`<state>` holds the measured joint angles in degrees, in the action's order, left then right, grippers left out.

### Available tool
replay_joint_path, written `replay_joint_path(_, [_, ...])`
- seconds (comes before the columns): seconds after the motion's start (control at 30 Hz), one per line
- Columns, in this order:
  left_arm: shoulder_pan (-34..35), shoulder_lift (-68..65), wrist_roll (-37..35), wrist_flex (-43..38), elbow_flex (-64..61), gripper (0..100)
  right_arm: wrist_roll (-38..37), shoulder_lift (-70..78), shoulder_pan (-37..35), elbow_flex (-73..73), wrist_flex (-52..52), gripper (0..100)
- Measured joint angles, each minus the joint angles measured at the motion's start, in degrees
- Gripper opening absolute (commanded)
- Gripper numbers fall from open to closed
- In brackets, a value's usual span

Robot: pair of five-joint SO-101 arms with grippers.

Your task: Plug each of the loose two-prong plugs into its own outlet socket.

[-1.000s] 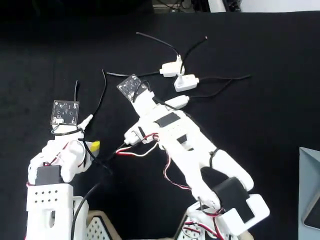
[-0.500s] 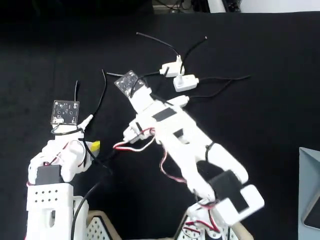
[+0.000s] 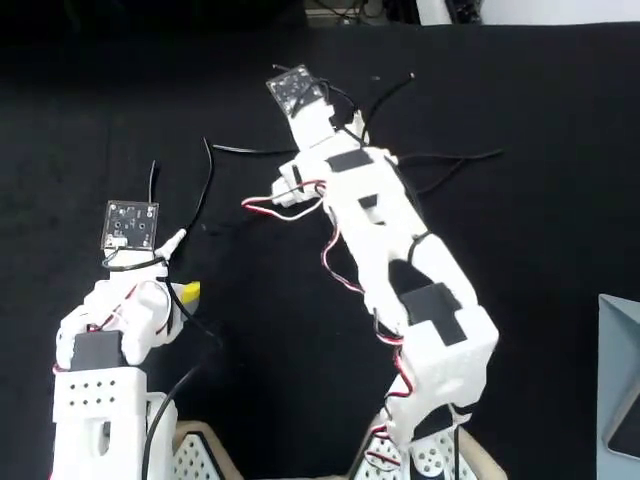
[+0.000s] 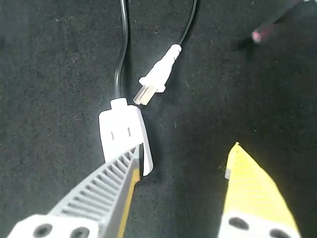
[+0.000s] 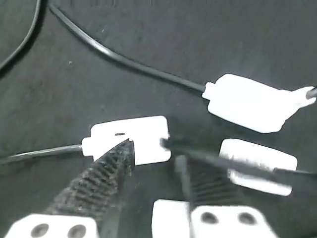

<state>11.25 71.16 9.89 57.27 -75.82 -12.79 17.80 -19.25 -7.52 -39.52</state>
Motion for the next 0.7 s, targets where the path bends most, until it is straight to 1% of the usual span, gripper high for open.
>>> replay_joint_path(0.07, [0.0, 0.0, 0.0, 0.0, 0.0, 28, 0.0, 0.18, -0.18, 1.93, -3.69, 25.8])
replay_joint_path(0.2, [0.0, 0.0, 0.0, 0.0, 0.0, 28, 0.0, -0.88, -1.58, 4.57, -12.22, 18.4])
replay_joint_path(0.3, [0.44, 0.0, 0.0, 0.0, 0.0, 28, -0.09, -5.54, -3.25, 5.01, -17.41, 11.0])
replay_joint_path(0.43, [2.46, 0.0, 0.0, -1.32, -0.18, 28, 0.0, -14.51, -2.99, 5.01, -24.35, 0.8])
replay_joint_path(0.6, [2.73, 0.09, 0.0, -4.13, -2.11, 28, 0.09, -24.18, -3.08, 4.84, -32.35, 1.2])
replay_joint_path(0.7, [2.73, 0.09, 0.0, -4.13, -2.2, 28, 3.52, -26.46, -2.99, 1.41, -33.85, 1.2])
